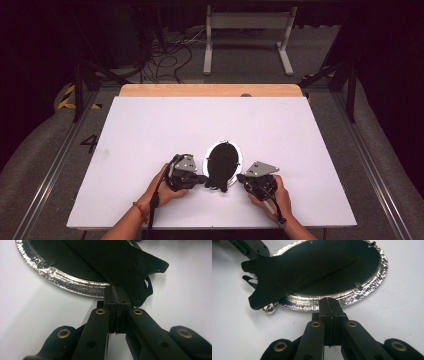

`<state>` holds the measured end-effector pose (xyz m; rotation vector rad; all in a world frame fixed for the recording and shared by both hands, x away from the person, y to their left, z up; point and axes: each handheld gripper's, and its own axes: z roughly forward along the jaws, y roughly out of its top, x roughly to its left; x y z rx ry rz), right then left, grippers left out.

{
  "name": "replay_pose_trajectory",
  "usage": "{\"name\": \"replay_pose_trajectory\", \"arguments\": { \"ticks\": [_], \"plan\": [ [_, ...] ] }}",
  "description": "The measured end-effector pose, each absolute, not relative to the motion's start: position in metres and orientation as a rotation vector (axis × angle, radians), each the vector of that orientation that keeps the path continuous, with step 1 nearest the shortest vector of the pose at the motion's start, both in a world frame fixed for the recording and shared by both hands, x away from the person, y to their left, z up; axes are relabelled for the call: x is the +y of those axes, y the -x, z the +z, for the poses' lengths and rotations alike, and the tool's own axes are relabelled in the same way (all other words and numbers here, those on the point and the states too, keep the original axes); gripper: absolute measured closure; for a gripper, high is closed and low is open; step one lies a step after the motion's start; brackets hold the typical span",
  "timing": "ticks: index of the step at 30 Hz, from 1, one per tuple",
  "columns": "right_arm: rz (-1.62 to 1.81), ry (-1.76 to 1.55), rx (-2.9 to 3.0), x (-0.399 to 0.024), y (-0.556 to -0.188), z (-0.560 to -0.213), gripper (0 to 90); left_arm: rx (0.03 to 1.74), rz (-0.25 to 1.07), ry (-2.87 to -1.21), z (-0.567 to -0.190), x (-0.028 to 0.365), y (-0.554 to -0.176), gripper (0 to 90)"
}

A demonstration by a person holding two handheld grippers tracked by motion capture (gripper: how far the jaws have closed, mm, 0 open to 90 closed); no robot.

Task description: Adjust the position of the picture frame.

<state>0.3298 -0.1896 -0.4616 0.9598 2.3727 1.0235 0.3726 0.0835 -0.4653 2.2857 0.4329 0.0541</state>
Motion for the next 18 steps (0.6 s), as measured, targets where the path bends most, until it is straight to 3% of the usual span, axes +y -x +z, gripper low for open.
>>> {"name": "replay_pose_trajectory", "arguments": {
  "ticks": [18],
  "plan": [
    [1.011, -1.009, 2.328, -0.194, -0.346, -0.462, 90.0, 0.470, 0.135, -2.292, -0.464, 0.070, -0.372, 90.0]
  ]
}}
